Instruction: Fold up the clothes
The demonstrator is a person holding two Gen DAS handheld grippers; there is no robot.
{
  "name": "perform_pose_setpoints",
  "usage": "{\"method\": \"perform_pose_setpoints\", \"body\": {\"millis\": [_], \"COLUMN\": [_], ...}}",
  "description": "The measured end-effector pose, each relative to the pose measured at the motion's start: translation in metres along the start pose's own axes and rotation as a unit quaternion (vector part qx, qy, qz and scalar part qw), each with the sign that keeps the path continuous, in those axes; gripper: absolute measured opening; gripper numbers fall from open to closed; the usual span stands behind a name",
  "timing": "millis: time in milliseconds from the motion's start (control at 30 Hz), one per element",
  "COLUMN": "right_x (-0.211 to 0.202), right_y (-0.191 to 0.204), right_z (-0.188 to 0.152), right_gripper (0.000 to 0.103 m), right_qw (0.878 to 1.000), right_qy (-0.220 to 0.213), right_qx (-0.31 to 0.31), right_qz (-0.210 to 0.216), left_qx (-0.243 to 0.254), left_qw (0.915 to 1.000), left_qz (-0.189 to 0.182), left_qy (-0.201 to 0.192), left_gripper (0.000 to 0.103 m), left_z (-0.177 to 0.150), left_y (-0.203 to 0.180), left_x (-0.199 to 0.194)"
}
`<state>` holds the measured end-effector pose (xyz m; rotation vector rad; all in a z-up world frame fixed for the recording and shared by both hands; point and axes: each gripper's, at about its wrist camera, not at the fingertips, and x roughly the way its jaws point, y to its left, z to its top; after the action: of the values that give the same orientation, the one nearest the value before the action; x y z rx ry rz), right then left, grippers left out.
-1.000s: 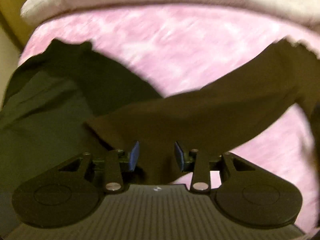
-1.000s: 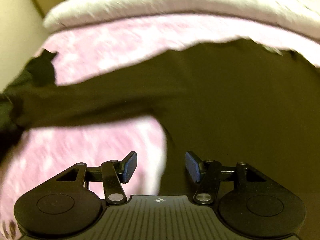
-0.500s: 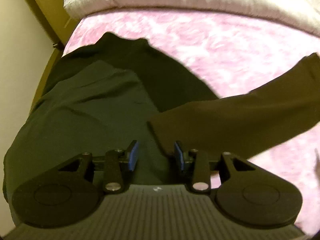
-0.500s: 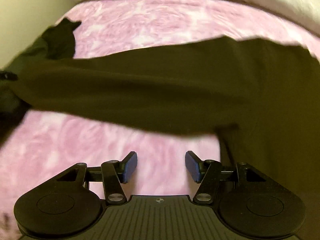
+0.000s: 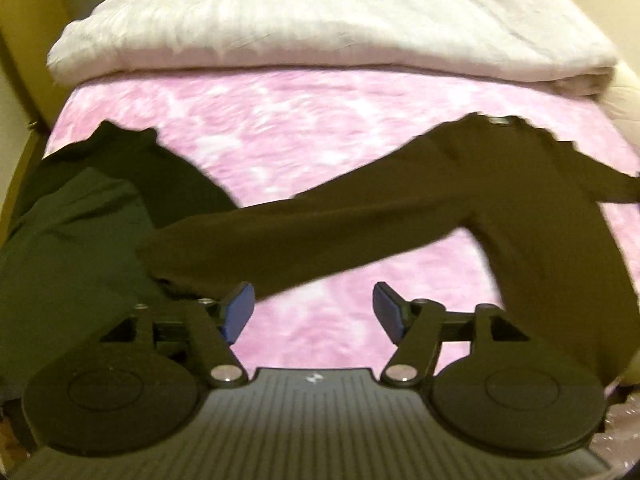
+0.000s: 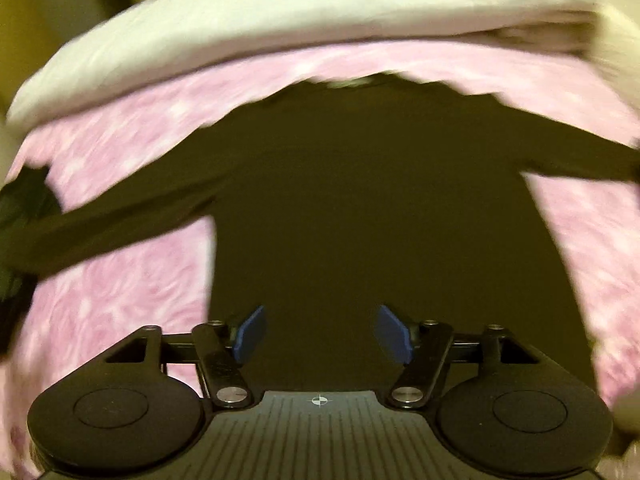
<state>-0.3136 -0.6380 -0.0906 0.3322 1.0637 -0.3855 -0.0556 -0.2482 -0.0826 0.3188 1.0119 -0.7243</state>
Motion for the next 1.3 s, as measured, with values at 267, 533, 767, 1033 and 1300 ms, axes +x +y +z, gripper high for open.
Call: {"method": "perform_pose_setpoints", "body": {"millis": [267, 533, 767, 1033, 1300], "right_x": [-0.090, -0.129, -0.151, -0.168, -0.162], "right_y": [-0.076, -0.103, -0.128, -0.149, -0.158], "right_z": [-0.005, 0.013, -0.001, -0.023, -0.039], "right_gripper": [0.077, 0.077, 0.077, 0.077, 0.077], "right_qw": [0.993, 0.995, 0.996, 0.996, 0.997], "right_qy": [-0.052, -0.062, -0.061, -0.053, -0.032], "right_qx": [0.082, 0.027, 0.016, 0.014, 0.034], "right_qz": [-0.067, -0.075, -0.061, -0.065, -0.054], "left_qx": [0.007, -0.020, -0.018, 0.013, 0.015], "left_qw": [0.9978, 0.9959, 0.9969, 0.9979, 0.9980], "left_qz": [0.029, 0.033, 0.018, 0.020, 0.032], "left_qy": [-0.059, -0.082, -0.075, -0.061, -0.052], "left_gripper": [0.069, 0.069, 0.069, 0.069, 0.070], "left_z": [-0.007, -0.022, -0.037, -0.034, -0.033], "left_y": [-0.063, -0.132, -0.188, -0.221, -0.222], "left_x": [-0.057, -0.089, -0.091, -0.088, -0.093]}}
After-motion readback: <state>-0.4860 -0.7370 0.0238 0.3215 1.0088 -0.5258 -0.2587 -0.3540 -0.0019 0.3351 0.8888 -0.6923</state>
